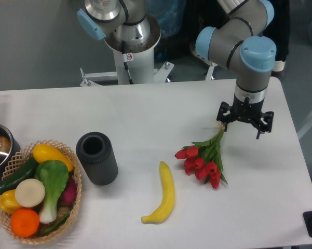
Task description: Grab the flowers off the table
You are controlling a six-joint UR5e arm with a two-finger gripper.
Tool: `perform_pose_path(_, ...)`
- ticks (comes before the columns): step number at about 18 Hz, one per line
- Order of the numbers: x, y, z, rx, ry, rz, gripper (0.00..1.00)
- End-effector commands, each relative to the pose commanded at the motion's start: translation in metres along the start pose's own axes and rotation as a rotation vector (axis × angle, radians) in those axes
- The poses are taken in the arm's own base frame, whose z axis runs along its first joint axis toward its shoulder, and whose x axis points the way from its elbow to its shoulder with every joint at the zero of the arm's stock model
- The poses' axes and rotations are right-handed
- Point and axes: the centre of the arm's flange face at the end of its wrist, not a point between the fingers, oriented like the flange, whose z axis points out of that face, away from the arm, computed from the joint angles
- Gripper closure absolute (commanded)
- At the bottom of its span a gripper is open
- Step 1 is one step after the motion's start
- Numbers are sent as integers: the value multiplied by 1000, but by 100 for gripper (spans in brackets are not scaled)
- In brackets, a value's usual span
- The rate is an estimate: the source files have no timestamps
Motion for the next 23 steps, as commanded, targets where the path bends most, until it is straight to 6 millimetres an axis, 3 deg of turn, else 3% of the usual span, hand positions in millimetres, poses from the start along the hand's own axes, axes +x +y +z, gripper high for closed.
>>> perform_pose_path(8,14,2,14,-14,35,23,0)
perform_pose_path(11,22,-9,19,-17,43,50,0)
perform_pose_path(16,38,-25,54,-33,103,133,0)
perform_pose_path(23,49,-31,72,-45,123,147,1)
